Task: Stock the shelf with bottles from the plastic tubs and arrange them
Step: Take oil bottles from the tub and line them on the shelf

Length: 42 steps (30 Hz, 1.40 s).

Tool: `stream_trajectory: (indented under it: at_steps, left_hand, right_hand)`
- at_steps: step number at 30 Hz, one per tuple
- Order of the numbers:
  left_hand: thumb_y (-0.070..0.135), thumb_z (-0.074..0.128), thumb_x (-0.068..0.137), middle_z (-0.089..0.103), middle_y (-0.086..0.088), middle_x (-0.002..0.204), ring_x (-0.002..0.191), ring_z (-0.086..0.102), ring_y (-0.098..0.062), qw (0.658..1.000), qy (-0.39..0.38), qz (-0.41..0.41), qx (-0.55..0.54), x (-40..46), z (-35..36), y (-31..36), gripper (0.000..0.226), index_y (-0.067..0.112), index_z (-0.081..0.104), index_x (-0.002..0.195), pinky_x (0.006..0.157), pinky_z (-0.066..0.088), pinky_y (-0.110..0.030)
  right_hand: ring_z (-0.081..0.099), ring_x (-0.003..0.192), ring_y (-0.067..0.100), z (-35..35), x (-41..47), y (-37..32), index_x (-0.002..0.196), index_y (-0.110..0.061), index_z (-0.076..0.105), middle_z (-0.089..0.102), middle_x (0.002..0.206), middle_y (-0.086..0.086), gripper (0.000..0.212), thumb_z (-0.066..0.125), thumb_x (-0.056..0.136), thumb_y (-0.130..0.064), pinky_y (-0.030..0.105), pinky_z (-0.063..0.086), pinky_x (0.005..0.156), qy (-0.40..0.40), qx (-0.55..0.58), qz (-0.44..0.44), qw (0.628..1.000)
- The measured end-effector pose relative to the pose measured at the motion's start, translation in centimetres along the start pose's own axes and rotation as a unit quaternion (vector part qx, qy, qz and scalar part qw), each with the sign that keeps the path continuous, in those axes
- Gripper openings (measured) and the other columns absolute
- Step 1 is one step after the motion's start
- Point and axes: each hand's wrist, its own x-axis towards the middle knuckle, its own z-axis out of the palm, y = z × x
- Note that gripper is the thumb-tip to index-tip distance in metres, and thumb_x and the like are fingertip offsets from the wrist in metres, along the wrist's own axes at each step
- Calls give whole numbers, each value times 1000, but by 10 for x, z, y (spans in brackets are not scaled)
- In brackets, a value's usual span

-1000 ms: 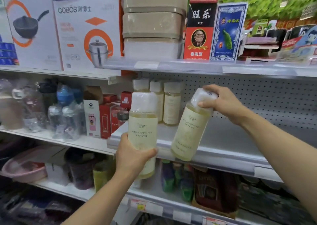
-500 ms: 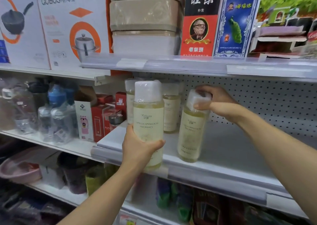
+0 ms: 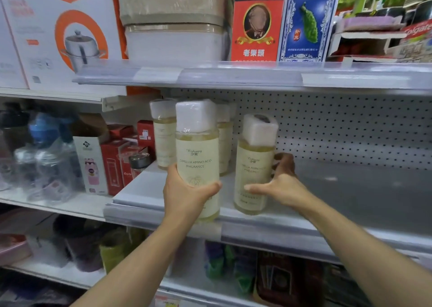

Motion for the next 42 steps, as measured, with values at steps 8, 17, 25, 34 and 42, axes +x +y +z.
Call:
stream_trajectory:
  at_steps: [8,17,25,34,42]
  left_hand:
    - [18,91,56,62,6,106,102,60,-16,1000,-12,2,-21,28,5,-5,67,27,45,104,81,52,-32]
    - [9,89,58,59,12,96,89,57,-2,999,-22,2,-47,60,30,-15,66,34,43,98,67,48,-17]
    - [17,90,57,60,6,106,98,58,-15,1000,-6,-8,-17,85,57,-27,75,24,43,114,76,48,-25]
    - [13,90,56,62,6,104,93,61,-7,1000,-13,13,-26,90,74,-36,76,19,46,118,56,50,-10]
    - [13,89,57,60,6,106,97,60,-11,999,-19,24,-21,90,80,-38,75,21,44,117,65,53,-18]
  right_hand:
    - [57,103,24,43,31,17,111,-14,32,53,111,2,84,89,55,-39,36,53,83,117,20,23,993]
    - [58,98,20,38,115,31,109,-6,49,60,114,7,61,88,62,-16,26,47,76,135,50,12,990]
    - [56,114,28,42,175,35,118,-3,42,56,124,13,68,85,67,-15,33,48,89,152,62,27,986]
    - [55,114,29,44,201,37,117,-1,41,56,122,14,68,85,68,-19,34,47,87,158,47,21,986]
    - [53,115,31,50,210,38,121,-2,38,52,124,16,79,87,64,-26,40,49,89,168,31,32,985]
